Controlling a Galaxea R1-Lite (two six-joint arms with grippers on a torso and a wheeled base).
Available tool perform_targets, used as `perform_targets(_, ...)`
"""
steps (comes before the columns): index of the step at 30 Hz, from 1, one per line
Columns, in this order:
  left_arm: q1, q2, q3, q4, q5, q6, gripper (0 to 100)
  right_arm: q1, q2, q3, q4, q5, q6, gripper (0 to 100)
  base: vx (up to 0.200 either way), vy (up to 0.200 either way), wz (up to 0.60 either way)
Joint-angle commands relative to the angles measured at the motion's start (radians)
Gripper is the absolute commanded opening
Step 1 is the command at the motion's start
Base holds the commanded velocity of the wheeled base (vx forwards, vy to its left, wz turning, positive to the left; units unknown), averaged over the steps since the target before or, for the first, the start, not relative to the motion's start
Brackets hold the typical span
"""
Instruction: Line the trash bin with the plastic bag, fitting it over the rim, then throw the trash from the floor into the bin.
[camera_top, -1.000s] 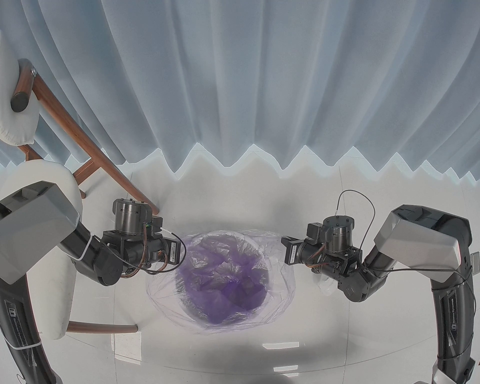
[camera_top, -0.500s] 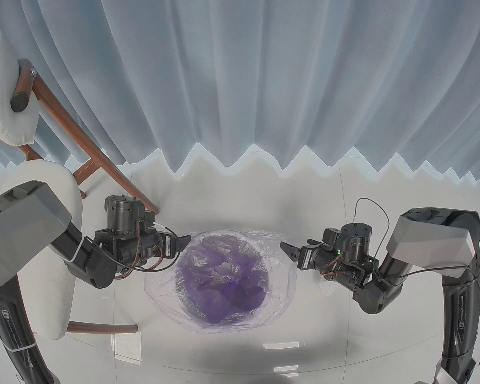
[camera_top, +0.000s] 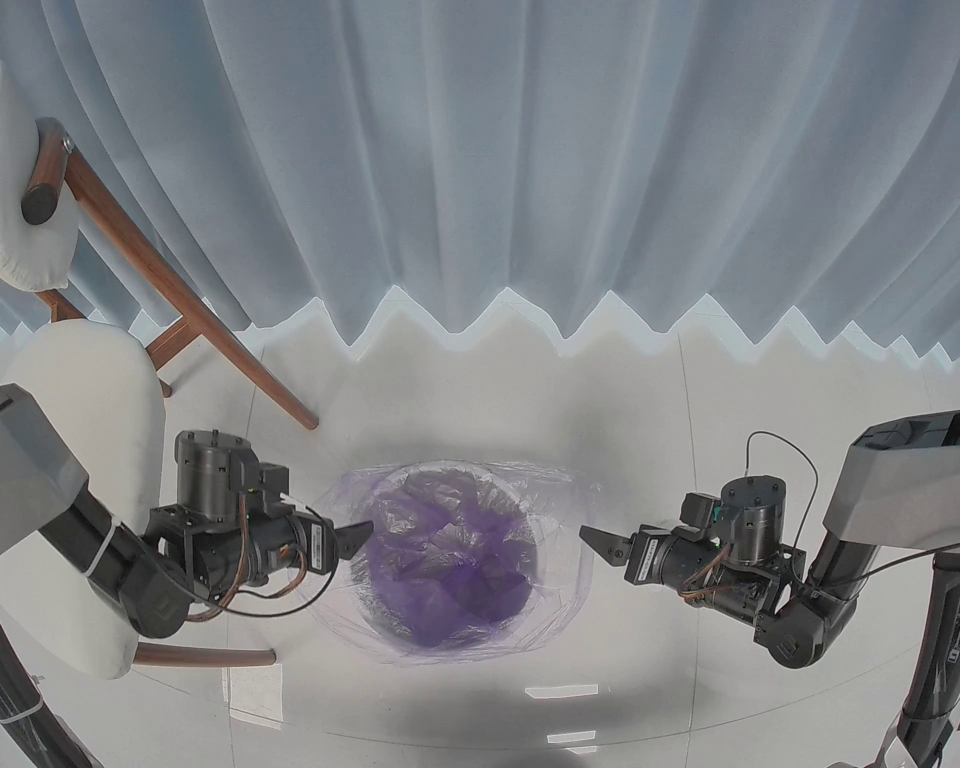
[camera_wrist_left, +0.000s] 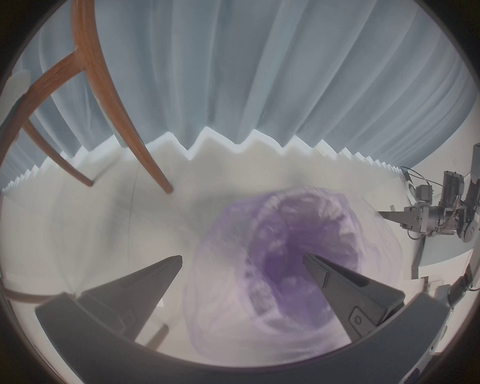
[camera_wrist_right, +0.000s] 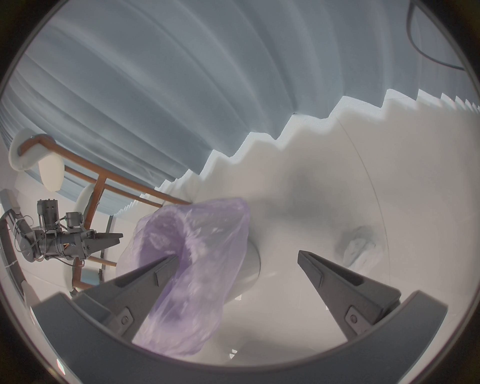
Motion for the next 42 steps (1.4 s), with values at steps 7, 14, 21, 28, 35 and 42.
perform_targets(7, -0.114, -0.032, 0.169, -0.005, 0.037, -0.097, 100, 0.068, -0.003, 0.056, -0.009, -0.002, 0.003, 100, 0.0, 0.0, 0.0)
perform_targets(14, -0.153, 0.028, 0.187, -0.007, 0.077, -0.179, 100, 0.078, 0.039, 0.058, -0.018, -0.013, 0.001, 100, 0.0, 0.0, 0.0)
perform_targets(21, -0.17, 0.036, 0.218, 0.001, 0.087, -0.234, 100, 0.087, 0.117, 0.095, -0.147, -0.045, -0.006, 0, 0.0, 0.0, 0.0)
perform_targets(28, -0.22, 0.026, 0.273, 0.003, 0.087, -0.32, 100, 0.091, 0.161, 0.162, -0.25, -0.067, -0.006, 0, 0.0, 0.0, 0.0)
perform_targets(35, -0.245, 0.111, 0.281, -0.005, 0.09, -0.418, 100, 0.128, 0.177, 0.236, -0.284, -0.083, 0.001, 0, 0.0, 0.0, 0.0)
perform_targets(42, -0.242, 0.142, 0.239, -0.008, 0.129, -0.585, 100, 0.148, 0.18, 0.224, -0.284, -0.097, -0.003, 0, 0.0, 0.0, 0.0)
